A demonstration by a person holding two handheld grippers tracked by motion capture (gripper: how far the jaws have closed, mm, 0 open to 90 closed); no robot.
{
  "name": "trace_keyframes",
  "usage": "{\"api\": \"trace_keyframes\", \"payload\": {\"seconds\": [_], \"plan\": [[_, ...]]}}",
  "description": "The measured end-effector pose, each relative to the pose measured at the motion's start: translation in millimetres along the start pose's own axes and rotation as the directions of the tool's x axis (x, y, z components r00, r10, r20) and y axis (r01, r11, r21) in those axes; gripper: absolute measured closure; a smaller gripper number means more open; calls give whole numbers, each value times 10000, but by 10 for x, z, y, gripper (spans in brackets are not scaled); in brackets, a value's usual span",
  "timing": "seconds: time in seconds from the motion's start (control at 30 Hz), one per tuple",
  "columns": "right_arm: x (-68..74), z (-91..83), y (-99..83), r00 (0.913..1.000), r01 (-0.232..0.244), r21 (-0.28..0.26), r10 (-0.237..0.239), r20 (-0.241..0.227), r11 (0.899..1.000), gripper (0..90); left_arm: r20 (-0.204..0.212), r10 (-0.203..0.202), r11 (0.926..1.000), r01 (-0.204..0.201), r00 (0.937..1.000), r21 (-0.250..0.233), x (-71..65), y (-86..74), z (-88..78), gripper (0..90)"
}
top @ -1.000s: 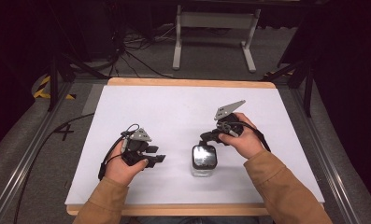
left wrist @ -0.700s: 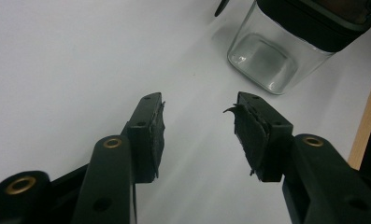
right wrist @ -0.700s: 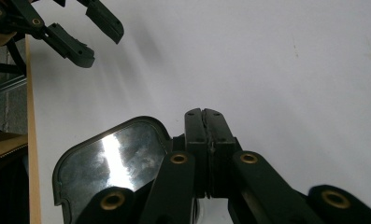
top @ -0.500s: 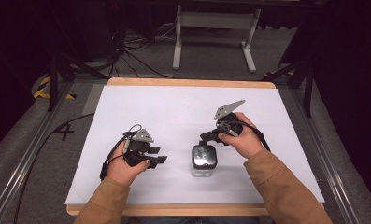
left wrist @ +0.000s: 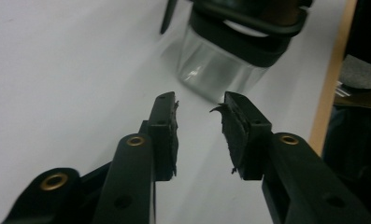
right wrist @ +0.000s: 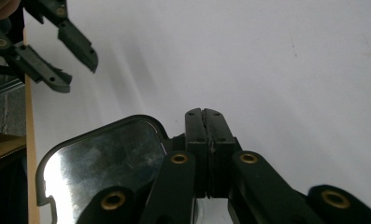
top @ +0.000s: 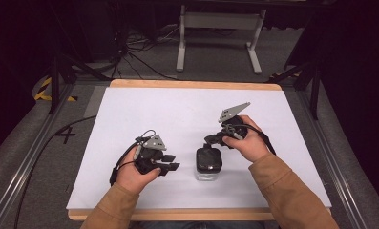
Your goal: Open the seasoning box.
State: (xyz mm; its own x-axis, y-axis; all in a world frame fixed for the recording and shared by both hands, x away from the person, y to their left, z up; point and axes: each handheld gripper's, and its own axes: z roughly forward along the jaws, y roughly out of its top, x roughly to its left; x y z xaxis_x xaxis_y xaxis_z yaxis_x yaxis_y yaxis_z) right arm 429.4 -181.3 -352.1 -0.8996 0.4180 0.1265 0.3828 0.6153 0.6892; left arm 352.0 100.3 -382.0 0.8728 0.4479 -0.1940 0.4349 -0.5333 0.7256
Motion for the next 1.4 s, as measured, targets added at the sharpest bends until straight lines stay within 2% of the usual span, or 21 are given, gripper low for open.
{"api": "trace_keyframes", "payload": {"seconds": [0.13,0.2,0.3,0.47,0.57,0.8,0.87,0.9,0.93,1.03,1.1,1.17,1.23,1.27,1.4], "plan": [[16,1,5,9999,66,23,-66,80,10000,900,502,497,9987,-501,9975,77,-184,86,80,848],[15,1,4,10000,60,7,-60,72,10000,900,695,605,9980,-617,9957,151,-251,124,137,894],[13,-1,3,10000,7,25,-7,51,10000,900,796,563,9983,-574,9952,117,-323,156,226,897],[5,0,0,10000,28,-4,-28,43,10000,900,626,403,9992,-403,9972,-8,-373,195,337,898],[5,1,-4,10000,19,-39,-18,44,10000,900,622,274,9990,-251,9977,-376,-363,193,337,897],[9,-19,-9,9998,-46,-10,46,168,10000,897,599,258,9977,-219,9979,-644,-354,195,321,895],[10,-73,-27,9994,-151,-525,166,293,9985,896,556,342,9967,-300,9979,-754,-342,203,311,892],[16,-124,-39,9992,-196,-844,225,334,9962,895,574,184,9961,-134,9982,-867,-349,203,309,891],[25,-171,-52,9990,-240,-1086,280,354,9938,895,549,249,9952,-196,9982,-958,-340,207,301,889],[118,-407,-190,9973,-158,-1884,289,668,9820,895,377,152,9912,-101,9992,-1318,-339,228,279,883],[165,-456,-248,9964,-156,-2079,324,779,9780,896,292,161,9901,-118,9994,-1396,-337,236,275,883],[327,-599,-469,9931,11,-2526,285,1137,9676,896,233,154,9872,-115,9996,-1592,-335,250,268,882],[356,-627,-527,9931,-10,-2614,317,1133,9652,897,185,109,9866,-78,9998,-1630,-342,253,262,883],[410,-667,-661,9937,-190,-2718,481,1008,9622,898,183,116,9859,-84,9998,-1672,-342,257,265,882],[506,-610,-848,9956,-329,-2259,517,779,9736,898,170,49,9835,-18,9998,-1806,-352,267,274,881]]}}
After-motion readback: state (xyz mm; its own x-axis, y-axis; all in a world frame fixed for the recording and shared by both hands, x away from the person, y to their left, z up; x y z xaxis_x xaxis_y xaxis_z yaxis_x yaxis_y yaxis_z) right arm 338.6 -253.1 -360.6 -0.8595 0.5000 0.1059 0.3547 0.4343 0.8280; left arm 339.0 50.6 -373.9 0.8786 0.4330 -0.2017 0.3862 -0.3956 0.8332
